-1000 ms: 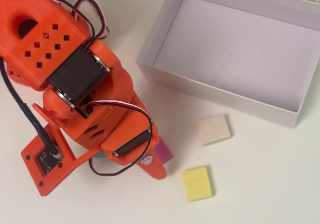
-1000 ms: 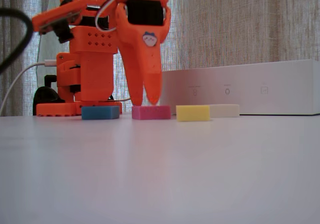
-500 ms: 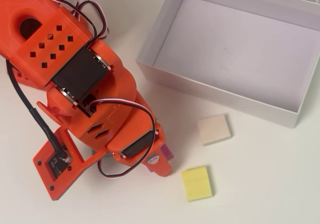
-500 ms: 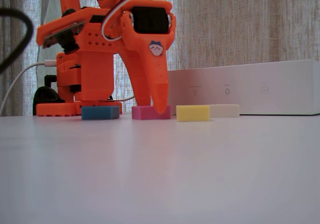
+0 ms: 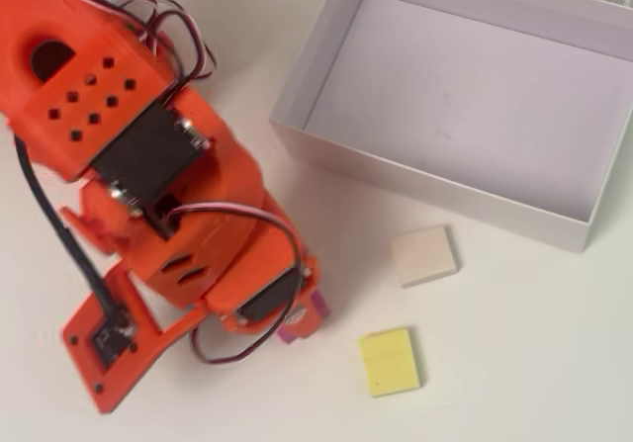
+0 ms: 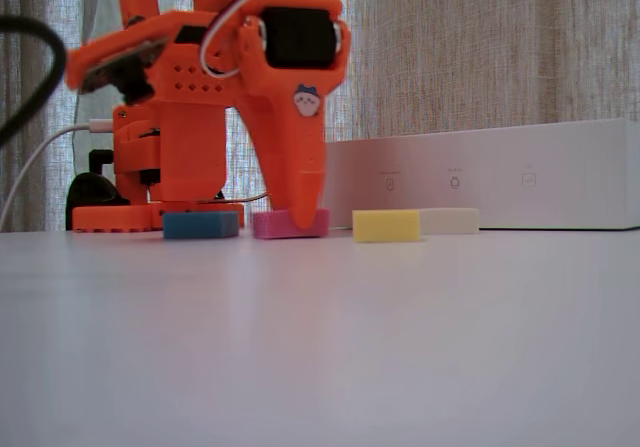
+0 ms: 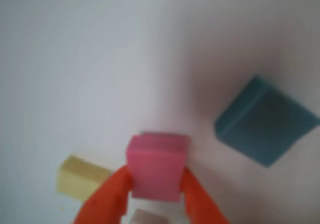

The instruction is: Grasp the pink cuboid and put it in the bin.

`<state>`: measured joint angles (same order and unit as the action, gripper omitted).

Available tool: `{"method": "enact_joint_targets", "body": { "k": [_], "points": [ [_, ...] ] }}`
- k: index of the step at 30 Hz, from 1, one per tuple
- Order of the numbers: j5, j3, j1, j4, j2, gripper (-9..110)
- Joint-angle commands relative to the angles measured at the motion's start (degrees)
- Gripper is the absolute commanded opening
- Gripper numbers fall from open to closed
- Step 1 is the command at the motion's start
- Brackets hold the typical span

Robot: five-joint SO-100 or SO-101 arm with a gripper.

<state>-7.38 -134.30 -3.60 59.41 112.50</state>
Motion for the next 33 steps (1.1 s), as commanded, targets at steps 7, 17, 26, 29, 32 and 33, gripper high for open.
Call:
{"method": "enact_joint_targets", "body": {
  "k": [7, 17, 26, 29, 32, 33],
  "points": [
    [14.4, 25.1, -18.6, 19.1, 22.1, -8],
    [22.9, 12.5, -45.8, 14.9, 28.4, -8],
    [22.3, 1.1, -45.4, 7.7, 28.7, 33],
    [22.8, -0.4, -45.4, 5.4, 29.4, 38],
    [22.8, -0.1, -45.4, 3.3, 30.1, 38],
    [22.8, 0.4, -45.3, 3.5, 30.3, 38]
  ]
}}
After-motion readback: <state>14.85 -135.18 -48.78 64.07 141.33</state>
